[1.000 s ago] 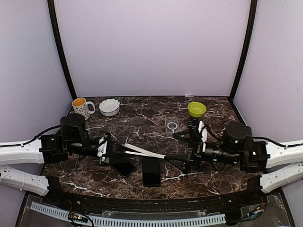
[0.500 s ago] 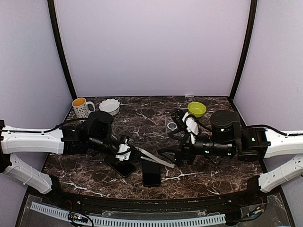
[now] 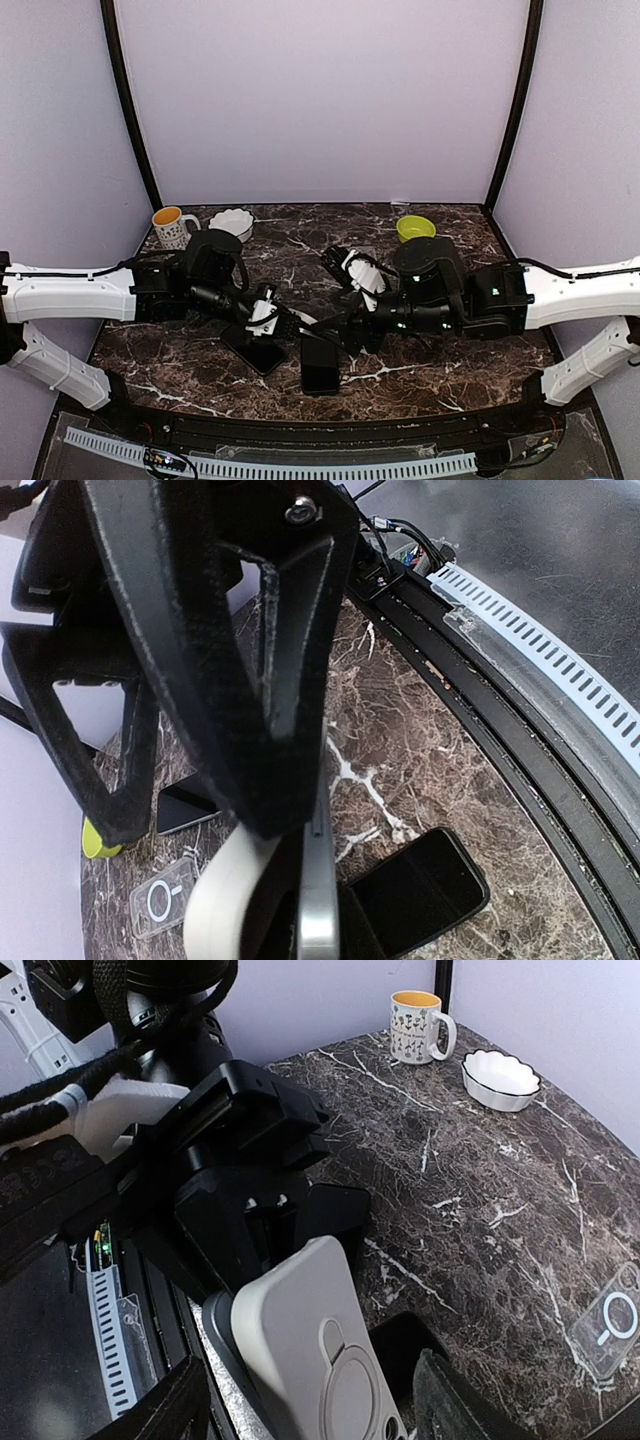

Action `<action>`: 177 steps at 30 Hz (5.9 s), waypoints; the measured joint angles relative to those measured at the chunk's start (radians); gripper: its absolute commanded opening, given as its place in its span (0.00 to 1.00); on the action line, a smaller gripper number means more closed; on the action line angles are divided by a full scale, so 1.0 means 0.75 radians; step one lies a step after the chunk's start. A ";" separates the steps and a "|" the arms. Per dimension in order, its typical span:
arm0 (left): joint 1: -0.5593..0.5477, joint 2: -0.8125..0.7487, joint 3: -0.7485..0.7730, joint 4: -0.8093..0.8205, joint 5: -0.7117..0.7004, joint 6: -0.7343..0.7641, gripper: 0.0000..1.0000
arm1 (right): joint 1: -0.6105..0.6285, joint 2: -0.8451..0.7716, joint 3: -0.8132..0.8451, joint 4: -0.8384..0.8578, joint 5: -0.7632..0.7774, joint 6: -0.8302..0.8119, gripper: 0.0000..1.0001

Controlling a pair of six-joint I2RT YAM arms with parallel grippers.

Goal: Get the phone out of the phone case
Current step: Remove the phone case from the phone, then place the phone case at the center of the board.

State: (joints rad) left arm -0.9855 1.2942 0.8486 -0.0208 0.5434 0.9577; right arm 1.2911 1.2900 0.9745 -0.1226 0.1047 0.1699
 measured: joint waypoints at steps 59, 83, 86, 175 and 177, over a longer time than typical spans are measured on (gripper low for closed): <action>0.001 -0.027 0.022 -0.001 -0.064 -0.013 0.00 | -0.034 0.008 -0.096 0.315 -0.068 0.066 0.68; 0.002 -0.027 0.022 0.006 -0.058 -0.026 0.00 | -0.037 0.104 -0.031 0.333 0.019 0.034 0.58; 0.001 -0.027 0.022 0.006 -0.052 -0.027 0.00 | -0.039 0.103 -0.031 0.334 0.016 0.031 0.56; -0.002 -0.270 -0.070 -0.068 -0.248 -0.098 0.00 | -0.056 -0.013 -0.193 -0.028 0.343 0.114 0.01; 0.001 -0.311 -0.097 -0.065 -0.269 -0.107 0.00 | -0.091 -0.021 -0.193 -0.052 0.339 0.133 0.00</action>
State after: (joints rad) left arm -0.9852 1.0607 0.7761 -0.0692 0.3416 0.8776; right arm 1.2228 1.2743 0.8295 -0.1619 0.3592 0.2699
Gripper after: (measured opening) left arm 0.098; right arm 0.106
